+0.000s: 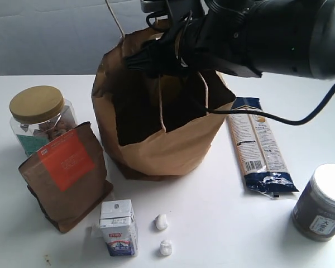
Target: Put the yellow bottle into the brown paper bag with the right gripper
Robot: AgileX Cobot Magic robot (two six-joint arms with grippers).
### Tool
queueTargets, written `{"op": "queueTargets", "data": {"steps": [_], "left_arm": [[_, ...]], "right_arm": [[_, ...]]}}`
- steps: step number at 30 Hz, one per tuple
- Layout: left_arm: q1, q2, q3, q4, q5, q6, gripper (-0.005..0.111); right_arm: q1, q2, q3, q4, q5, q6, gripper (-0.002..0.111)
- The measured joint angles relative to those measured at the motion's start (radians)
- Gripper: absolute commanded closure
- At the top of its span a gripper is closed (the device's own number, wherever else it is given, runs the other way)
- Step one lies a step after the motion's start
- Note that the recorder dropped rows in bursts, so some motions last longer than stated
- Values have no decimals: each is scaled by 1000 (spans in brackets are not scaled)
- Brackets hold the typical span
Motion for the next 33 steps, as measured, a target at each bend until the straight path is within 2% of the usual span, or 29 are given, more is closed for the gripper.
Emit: {"op": "queueTargets", "data": {"steps": [2,20,33], "left_arm": [[0,0,0,0,0,0,107],[0,0,0,0,0,0,107],[0,0,0,0,0,0,107]], "right_arm": [[0,0,0,0,-20,0,50],[0,-17,-13,-15,-76,2,50],[0,-194,-13,23,-80,2,50]]}}
